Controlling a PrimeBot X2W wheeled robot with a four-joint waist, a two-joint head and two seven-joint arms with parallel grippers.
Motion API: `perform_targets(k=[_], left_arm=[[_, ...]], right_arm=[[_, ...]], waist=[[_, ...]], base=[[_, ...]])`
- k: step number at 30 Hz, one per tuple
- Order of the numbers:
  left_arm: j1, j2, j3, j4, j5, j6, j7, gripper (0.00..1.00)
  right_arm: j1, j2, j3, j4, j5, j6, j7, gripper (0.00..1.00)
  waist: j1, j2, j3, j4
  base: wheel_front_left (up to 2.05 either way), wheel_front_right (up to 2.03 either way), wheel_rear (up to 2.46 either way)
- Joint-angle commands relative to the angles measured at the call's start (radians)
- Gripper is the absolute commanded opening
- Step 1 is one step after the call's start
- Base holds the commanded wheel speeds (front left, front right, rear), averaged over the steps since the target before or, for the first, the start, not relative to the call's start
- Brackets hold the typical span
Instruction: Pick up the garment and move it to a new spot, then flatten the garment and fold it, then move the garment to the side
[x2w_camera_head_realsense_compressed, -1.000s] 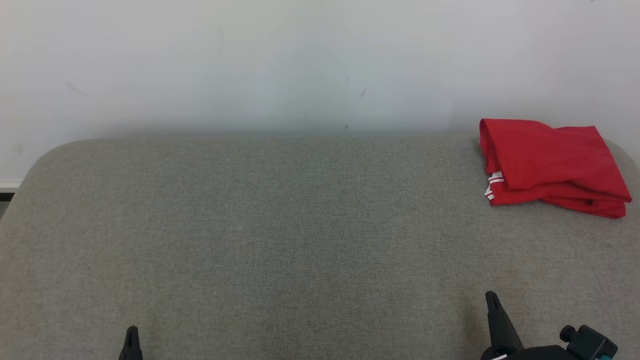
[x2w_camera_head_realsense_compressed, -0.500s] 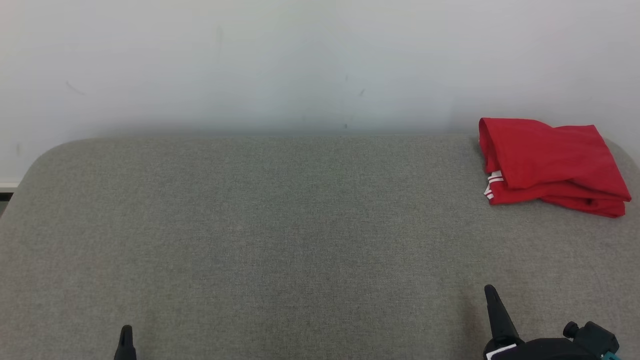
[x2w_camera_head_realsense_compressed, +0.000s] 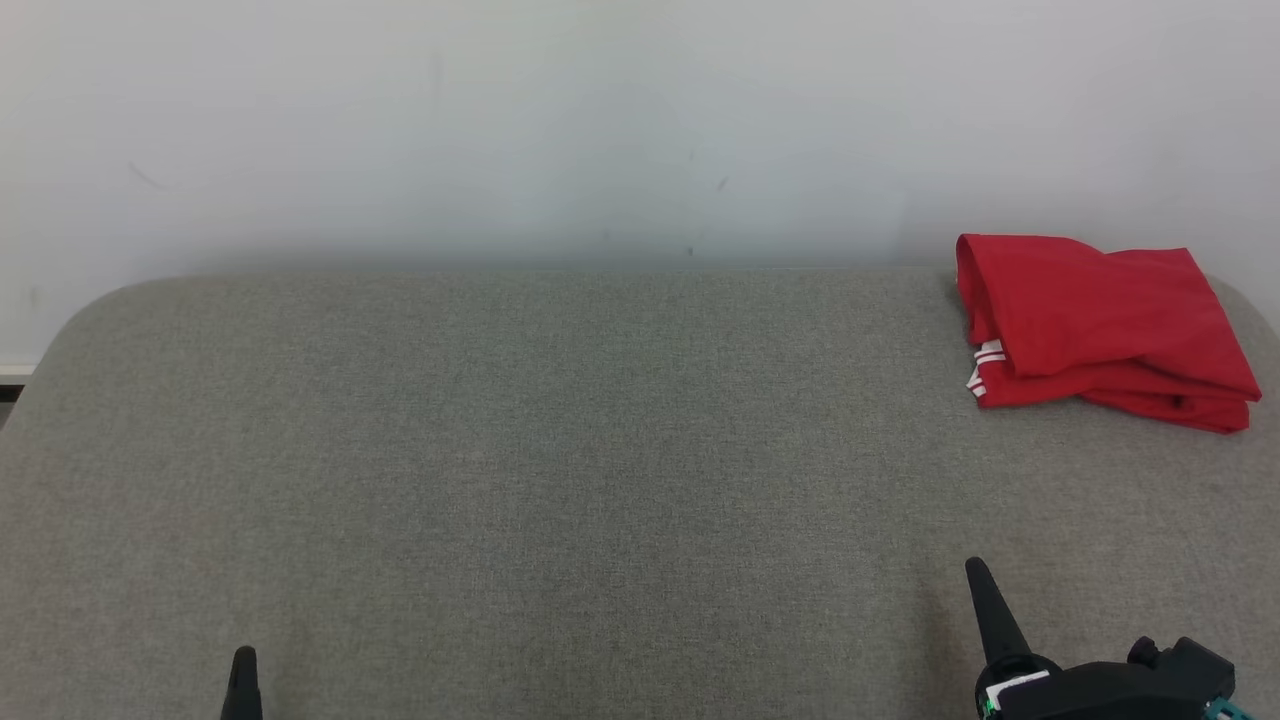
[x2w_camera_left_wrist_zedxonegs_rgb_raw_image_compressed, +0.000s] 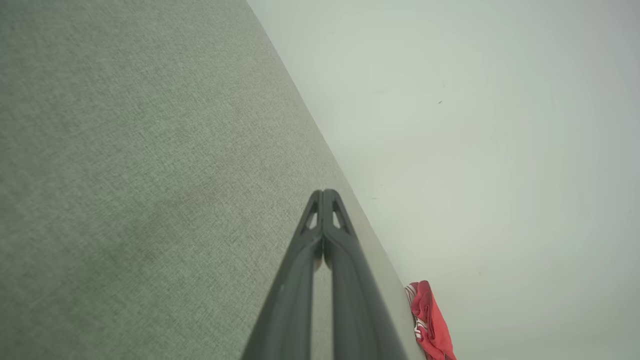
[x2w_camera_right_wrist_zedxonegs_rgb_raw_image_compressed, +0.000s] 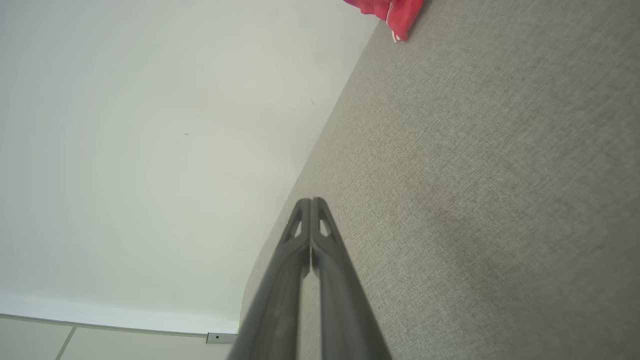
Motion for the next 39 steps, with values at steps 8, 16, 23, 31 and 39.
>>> perform_targets(k=[8, 16, 23, 31, 39], left_arm=[[0.005, 0.004, 0.011, -0.022, -0.098, -0.003, 0.02, 0.0], [0.007, 0.004, 0.018, -0.03, -0.177, -0.005, 0.037, 0.0], [0.008, 0.004, 0.025, -0.039, -0.25, -0.006, 0.053, 0.0], [0.01, 0.005, 0.032, -0.046, -0.319, -0.008, 0.067, 0.0], [0.012, 0.005, 0.037, -0.053, -0.383, -0.009, 0.081, 0.0]], right_arm=[[-0.024, -0.005, -0.005, -0.016, 0.089, -0.001, 0.025, 0.0], [-0.028, -0.004, -0.008, -0.019, 0.163, -0.001, 0.046, 0.0], [-0.035, -0.003, -0.011, -0.023, 0.231, -0.002, 0.066, 0.0], [-0.041, -0.002, -0.015, -0.025, 0.294, -0.002, 0.085, 0.0], [-0.043, 0.0, -0.018, -0.028, 0.353, -0.002, 0.103, 0.0]], waist=[[0.0, 0.0, 0.001, -0.001], [0.0, 0.0, 0.002, -0.002], [0.0, 0.0, 0.004, -0.004], [0.0, 0.0, 0.005, -0.005], [0.0, 0.0, 0.006, -0.006]], base=[[0.0, 0.0, 0.0], [0.0, 0.0, 0.0], [0.0, 0.0, 0.0], [0.0, 0.0, 0.0], [0.0, 0.0, 0.0]])
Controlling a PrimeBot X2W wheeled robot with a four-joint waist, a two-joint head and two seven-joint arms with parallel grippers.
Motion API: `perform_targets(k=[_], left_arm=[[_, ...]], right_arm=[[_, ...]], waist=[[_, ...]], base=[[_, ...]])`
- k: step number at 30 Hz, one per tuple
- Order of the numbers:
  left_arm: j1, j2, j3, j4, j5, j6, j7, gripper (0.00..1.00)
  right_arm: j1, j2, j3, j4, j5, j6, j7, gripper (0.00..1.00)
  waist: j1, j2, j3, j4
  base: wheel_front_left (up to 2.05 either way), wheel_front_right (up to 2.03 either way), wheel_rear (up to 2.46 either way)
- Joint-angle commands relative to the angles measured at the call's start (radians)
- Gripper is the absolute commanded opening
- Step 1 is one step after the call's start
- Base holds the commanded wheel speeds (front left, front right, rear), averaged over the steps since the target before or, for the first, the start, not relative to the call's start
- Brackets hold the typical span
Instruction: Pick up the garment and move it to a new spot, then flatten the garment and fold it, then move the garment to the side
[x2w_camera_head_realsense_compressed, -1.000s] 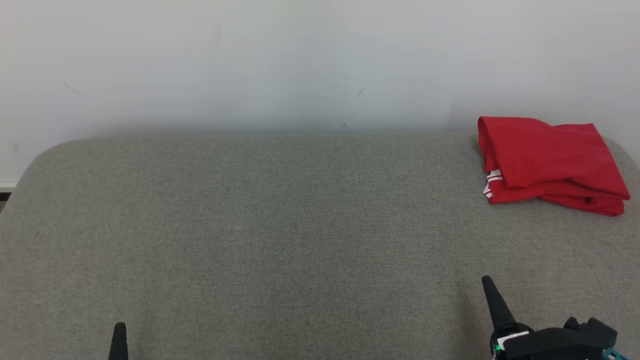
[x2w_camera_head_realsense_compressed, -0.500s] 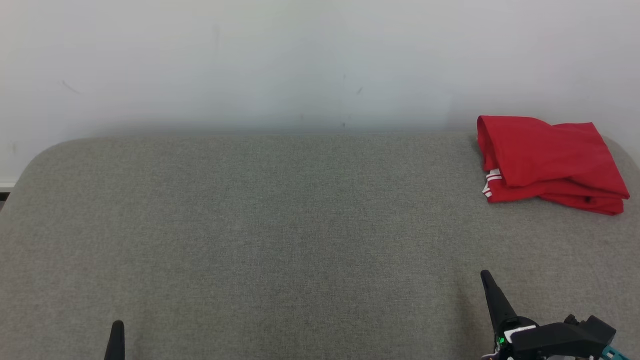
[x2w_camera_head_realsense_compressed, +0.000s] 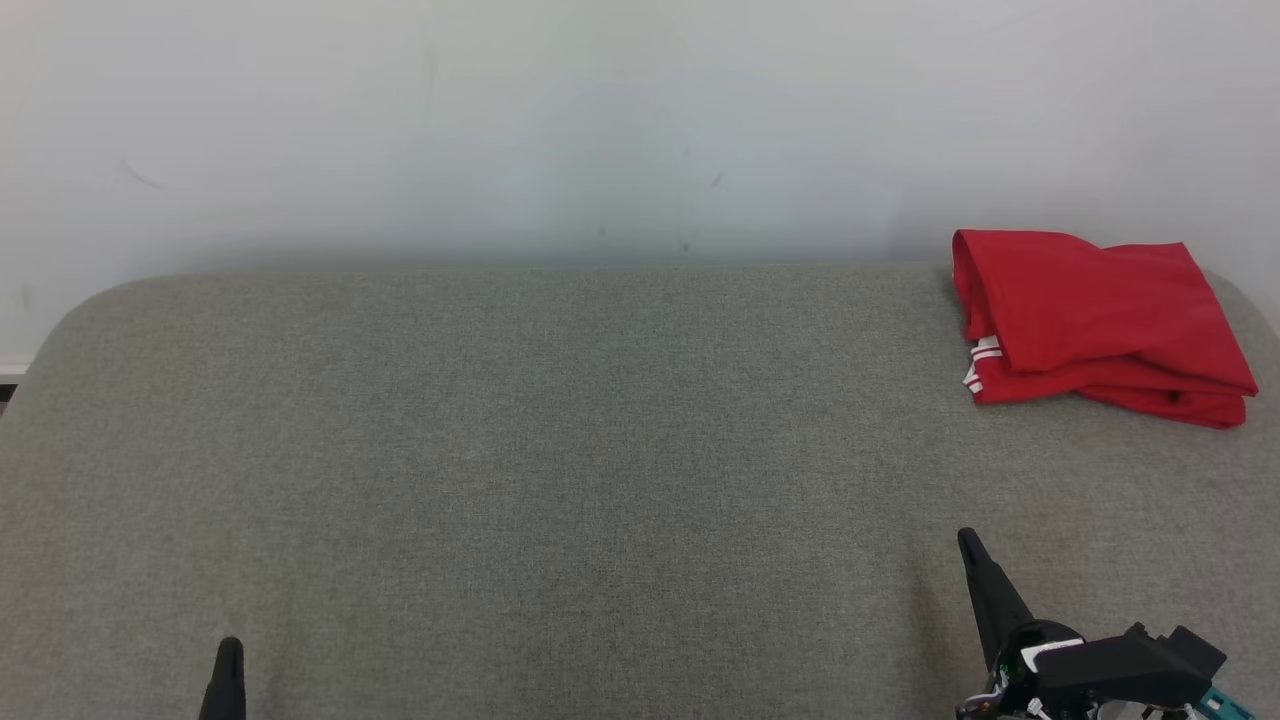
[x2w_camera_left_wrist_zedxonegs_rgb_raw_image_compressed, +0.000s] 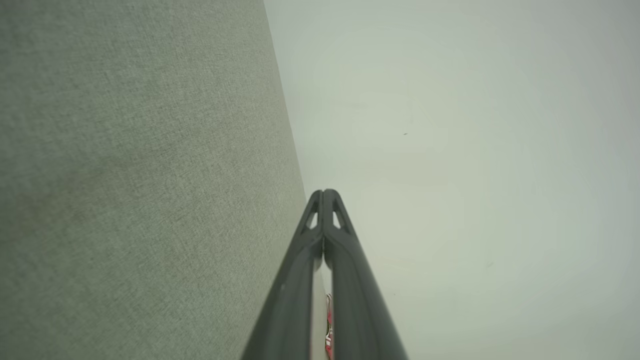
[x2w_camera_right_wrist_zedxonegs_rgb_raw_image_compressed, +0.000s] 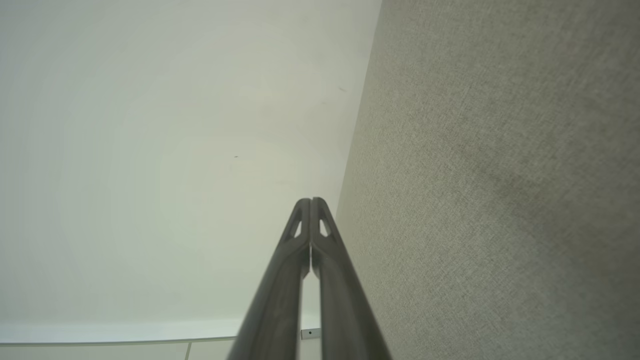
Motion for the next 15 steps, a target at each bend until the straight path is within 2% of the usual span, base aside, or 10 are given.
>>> perform_targets(k=[1, 15], left_arm=[[0.009, 0.004, 0.005, -0.01, -0.033, -0.008, 0.008, 0.0], [0.012, 0.004, 0.013, -0.02, -0.127, -0.01, 0.029, 0.0]], right_arm=[[-0.007, 0.0, -0.003, -0.006, 0.028, -0.002, 0.009, 0.0], [-0.016, 0.002, -0.008, -0.01, 0.116, -0.002, 0.036, 0.0]], waist=[[0.0, -0.0001, 0.0, 0.0], [0.0, -0.0001, 0.002, -0.002]], base=[[0.0, 0.0, 0.0], [0.0, 0.0, 0.0]])
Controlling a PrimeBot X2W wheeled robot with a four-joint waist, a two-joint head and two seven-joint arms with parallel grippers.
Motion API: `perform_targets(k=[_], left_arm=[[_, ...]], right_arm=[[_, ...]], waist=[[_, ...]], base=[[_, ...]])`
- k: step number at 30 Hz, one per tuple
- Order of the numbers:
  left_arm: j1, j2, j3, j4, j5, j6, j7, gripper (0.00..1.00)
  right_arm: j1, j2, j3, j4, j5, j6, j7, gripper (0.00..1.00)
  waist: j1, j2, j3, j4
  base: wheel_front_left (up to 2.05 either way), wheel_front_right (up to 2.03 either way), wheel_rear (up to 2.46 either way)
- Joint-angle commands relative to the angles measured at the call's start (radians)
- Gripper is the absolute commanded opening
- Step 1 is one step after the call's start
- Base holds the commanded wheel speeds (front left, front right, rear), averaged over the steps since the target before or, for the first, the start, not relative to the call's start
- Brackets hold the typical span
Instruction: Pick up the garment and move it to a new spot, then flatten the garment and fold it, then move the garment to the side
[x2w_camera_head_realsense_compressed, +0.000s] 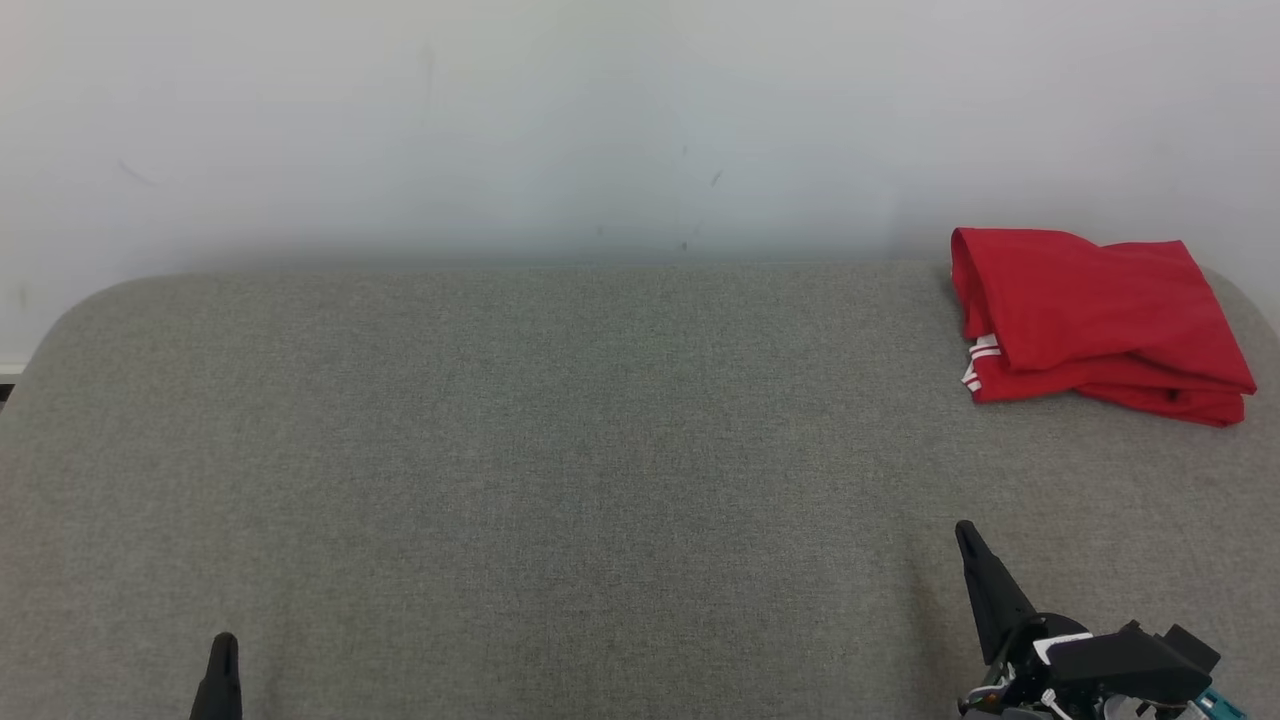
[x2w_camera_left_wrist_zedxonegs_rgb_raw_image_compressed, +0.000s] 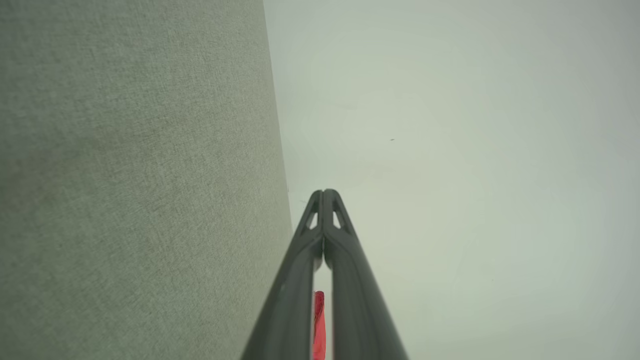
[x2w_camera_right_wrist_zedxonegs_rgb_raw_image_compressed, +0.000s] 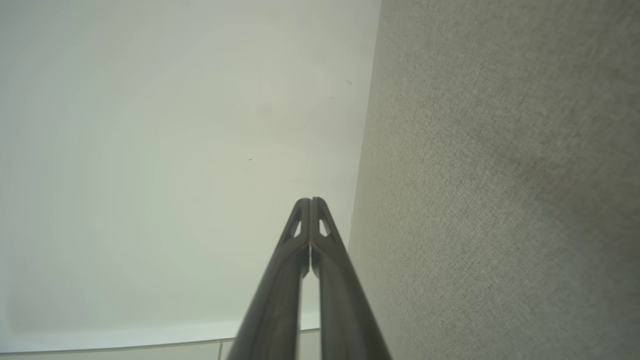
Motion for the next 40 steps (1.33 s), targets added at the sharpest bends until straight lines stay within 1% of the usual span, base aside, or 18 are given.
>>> perform_targets(k=[1, 4, 40], left_arm=[[0.011, 0.004, 0.004, -0.007, -0.024, -0.007, 0.007, 0.0], [0.012, 0.004, 0.005, -0.008, -0.043, -0.007, 0.01, 0.0], [0.012, 0.004, 0.005, -0.008, -0.039, -0.007, 0.009, 0.0]], right_arm=[[-0.011, 0.002, -0.002, -0.005, 0.019, -0.002, 0.007, 0.0], [-0.012, 0.002, -0.003, -0.006, 0.037, -0.002, 0.014, 0.0], [-0.012, 0.009, -0.012, -0.004, 0.024, -0.002, 0.019, 0.0]], waist=[[0.0, 0.0, 0.0, 0.0], [0.0, 0.0, 0.001, -0.001], [0.0, 0.0, 0.001, -0.001]], base=[[0.0, 0.0, 0.0], [0.0, 0.0, 0.0], [0.0, 0.0, 0.0]])
